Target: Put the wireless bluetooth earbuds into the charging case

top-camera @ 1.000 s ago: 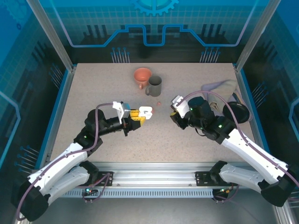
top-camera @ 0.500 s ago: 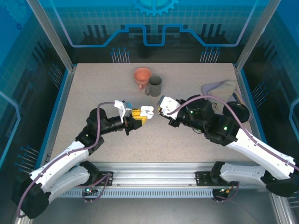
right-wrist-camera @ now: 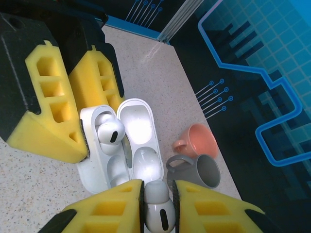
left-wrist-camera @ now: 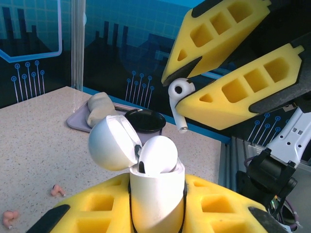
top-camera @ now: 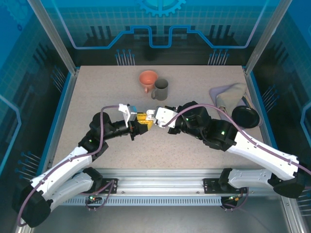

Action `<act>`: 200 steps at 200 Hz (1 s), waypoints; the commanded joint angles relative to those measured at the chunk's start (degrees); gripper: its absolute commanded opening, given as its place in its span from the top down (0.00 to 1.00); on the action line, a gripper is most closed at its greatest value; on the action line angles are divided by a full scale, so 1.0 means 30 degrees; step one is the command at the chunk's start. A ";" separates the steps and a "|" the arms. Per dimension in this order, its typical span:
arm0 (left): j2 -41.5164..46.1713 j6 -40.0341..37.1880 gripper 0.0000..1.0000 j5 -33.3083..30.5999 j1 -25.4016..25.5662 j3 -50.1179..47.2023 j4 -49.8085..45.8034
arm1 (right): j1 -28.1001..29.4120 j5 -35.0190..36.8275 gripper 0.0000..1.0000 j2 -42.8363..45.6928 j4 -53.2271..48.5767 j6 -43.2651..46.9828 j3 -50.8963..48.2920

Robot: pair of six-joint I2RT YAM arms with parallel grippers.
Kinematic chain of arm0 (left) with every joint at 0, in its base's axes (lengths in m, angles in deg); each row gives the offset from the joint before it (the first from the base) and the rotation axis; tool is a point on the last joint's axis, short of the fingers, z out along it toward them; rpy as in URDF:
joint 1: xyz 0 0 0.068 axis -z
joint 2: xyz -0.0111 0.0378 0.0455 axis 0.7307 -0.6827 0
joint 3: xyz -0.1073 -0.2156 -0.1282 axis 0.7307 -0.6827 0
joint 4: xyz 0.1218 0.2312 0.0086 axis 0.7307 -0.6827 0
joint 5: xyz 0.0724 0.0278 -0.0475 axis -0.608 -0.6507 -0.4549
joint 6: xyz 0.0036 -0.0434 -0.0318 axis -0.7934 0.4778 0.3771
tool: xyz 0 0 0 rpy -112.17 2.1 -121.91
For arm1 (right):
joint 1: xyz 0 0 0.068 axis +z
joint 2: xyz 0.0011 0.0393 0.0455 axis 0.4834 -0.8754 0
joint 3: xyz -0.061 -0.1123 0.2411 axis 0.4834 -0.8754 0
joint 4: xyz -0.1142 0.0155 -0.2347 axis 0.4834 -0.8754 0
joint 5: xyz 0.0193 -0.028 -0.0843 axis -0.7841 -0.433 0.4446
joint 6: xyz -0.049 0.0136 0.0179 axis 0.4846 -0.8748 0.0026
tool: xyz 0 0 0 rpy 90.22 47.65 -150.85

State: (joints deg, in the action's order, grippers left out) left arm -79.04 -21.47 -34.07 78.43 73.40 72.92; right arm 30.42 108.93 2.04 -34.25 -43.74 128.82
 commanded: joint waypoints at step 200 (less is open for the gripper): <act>0.0348 -0.0565 1.00 0.0550 0.0255 0.0339 0.0826 | -0.0253 -0.2334 0.77 -0.0821 -0.0385 -0.0653 0.0156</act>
State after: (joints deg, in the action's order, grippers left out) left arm -78.87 -21.67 -33.24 78.62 73.40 73.29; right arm 30.20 106.94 -0.67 -34.20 -43.18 128.82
